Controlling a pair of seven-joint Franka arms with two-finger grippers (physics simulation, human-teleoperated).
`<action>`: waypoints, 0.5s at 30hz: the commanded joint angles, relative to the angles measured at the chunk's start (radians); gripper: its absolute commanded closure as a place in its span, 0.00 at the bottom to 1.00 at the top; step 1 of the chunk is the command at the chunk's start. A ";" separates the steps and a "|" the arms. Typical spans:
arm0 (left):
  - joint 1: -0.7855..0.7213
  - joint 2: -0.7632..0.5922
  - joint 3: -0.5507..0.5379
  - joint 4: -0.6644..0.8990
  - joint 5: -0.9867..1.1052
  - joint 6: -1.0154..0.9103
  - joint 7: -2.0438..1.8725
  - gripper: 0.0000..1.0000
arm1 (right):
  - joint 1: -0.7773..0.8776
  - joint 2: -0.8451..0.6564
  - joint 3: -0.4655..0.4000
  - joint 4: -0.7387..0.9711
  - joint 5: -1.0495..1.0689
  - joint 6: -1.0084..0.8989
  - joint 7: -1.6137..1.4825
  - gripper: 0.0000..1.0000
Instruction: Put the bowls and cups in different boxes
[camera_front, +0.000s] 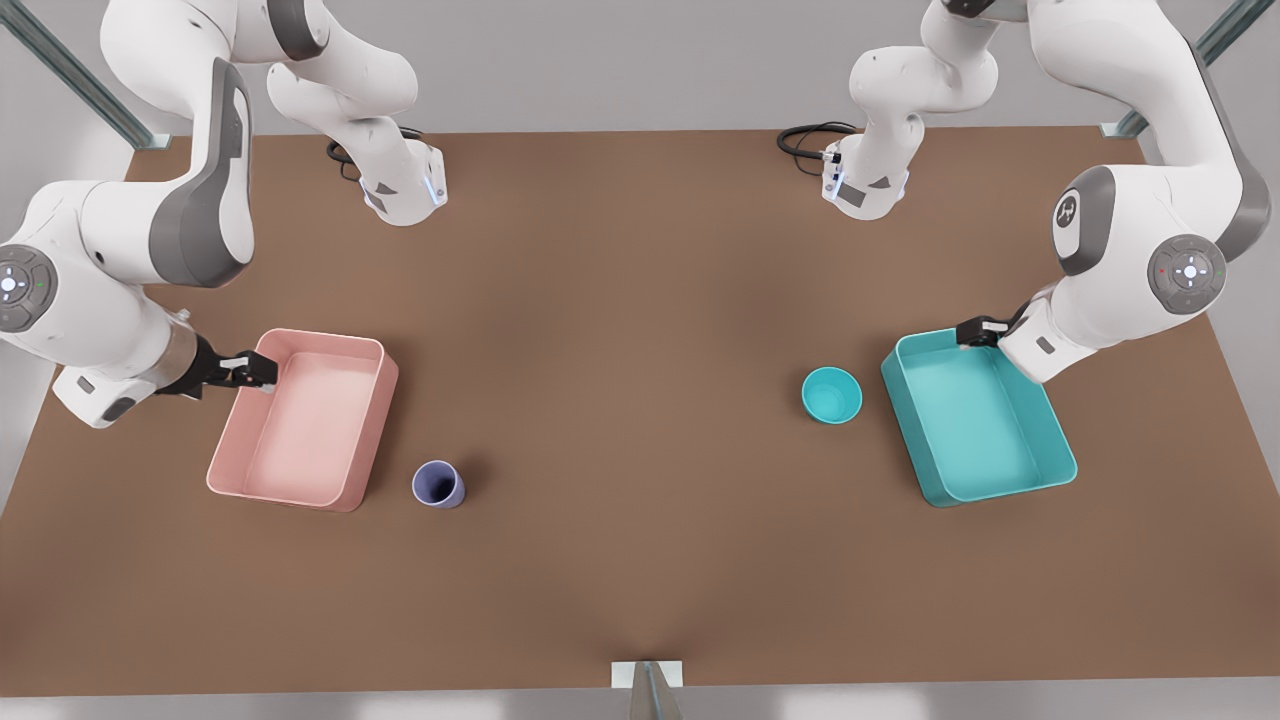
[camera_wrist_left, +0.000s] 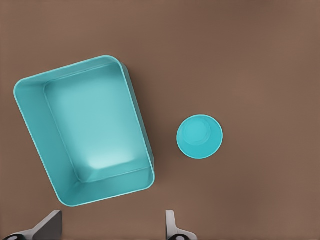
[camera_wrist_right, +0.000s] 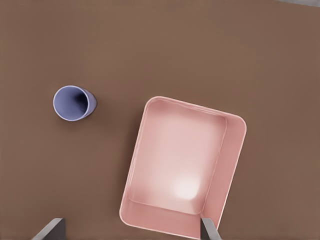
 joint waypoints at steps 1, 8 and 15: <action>0.000 0.000 0.000 0.000 0.000 0.003 0.002 0.00 | 0.000 -0.002 0.000 -0.003 0.002 0.005 -0.019 0.00; -0.331 0.217 -0.002 -0.056 0.119 0.239 -0.366 0.00 | 0.176 0.211 0.004 0.102 0.008 0.163 -0.007 0.00; -0.371 0.349 -0.002 -0.225 0.139 0.594 -0.487 0.00 | 0.180 0.382 0.013 0.064 0.044 0.430 -0.005 0.00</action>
